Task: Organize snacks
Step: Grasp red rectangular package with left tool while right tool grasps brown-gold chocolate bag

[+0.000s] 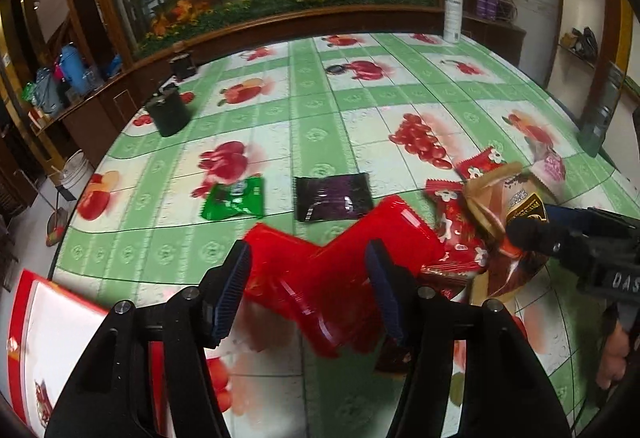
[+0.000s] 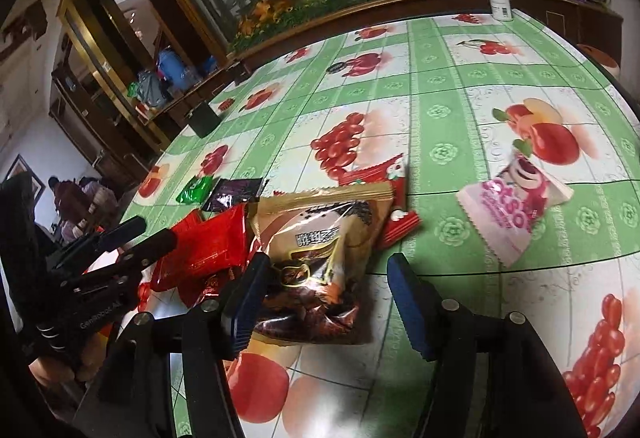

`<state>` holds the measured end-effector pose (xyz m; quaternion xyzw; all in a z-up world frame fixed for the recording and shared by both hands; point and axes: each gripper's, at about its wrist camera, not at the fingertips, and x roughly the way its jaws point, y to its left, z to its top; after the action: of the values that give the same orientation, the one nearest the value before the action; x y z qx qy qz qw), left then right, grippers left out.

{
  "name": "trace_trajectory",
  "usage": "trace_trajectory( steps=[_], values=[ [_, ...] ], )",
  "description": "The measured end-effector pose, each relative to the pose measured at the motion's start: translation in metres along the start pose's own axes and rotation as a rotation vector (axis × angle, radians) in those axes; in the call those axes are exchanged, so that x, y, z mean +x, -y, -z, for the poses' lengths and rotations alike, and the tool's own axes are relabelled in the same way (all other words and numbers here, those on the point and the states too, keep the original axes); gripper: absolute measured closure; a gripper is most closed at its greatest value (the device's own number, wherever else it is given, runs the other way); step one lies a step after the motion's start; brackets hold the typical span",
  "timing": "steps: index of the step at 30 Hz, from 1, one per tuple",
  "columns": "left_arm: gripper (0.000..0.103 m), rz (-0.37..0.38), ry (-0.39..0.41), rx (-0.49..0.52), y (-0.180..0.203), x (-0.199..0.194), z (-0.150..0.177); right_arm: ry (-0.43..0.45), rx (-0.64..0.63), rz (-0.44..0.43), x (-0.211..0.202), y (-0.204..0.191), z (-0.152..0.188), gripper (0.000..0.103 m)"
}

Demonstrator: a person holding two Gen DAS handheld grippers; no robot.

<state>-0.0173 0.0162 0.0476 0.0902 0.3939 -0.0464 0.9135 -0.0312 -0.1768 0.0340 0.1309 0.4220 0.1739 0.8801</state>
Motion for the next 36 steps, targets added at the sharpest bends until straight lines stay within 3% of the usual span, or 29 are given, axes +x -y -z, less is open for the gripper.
trace_trajectory(
  steps=[3,4,10,12,15,18,21,24,36],
  values=[
    [0.031,0.053,-0.02,0.03,0.009,0.008,0.003,-0.01,-0.029,-0.024,0.003,-0.006,0.005,0.048],
    [0.031,0.062,-0.026,0.041,0.013,0.01,0.004,-0.005,-0.047,-0.029,0.002,-0.01,0.006,0.054],
    [0.031,0.152,-0.059,0.079,0.025,0.014,0.012,-0.006,-0.058,-0.033,0.002,-0.011,0.006,0.056],
    [0.037,0.188,-0.062,0.073,0.027,0.011,0.016,-0.014,-0.035,-0.049,0.003,-0.007,0.005,0.056],
    [0.048,0.186,-0.057,0.067,0.03,0.008,0.019,-0.01,-0.036,-0.044,0.003,-0.007,0.005,0.056],
    [0.059,0.192,-0.065,0.0,0.02,0.007,0.017,-0.005,-0.043,-0.037,0.002,-0.009,0.006,0.056],
    [0.059,0.21,-0.065,-0.068,0.011,0.006,0.018,-0.006,-0.047,-0.038,0.001,-0.009,0.006,0.058],
    [0.059,0.166,-0.059,-0.049,0.017,0.002,0.023,-0.005,-0.05,-0.044,-0.001,-0.009,0.005,0.06],
    [0.059,0.154,-0.015,-0.109,0.001,-0.035,0.041,0.028,-0.112,-0.059,-0.009,-0.023,0.011,0.068]
  ],
)
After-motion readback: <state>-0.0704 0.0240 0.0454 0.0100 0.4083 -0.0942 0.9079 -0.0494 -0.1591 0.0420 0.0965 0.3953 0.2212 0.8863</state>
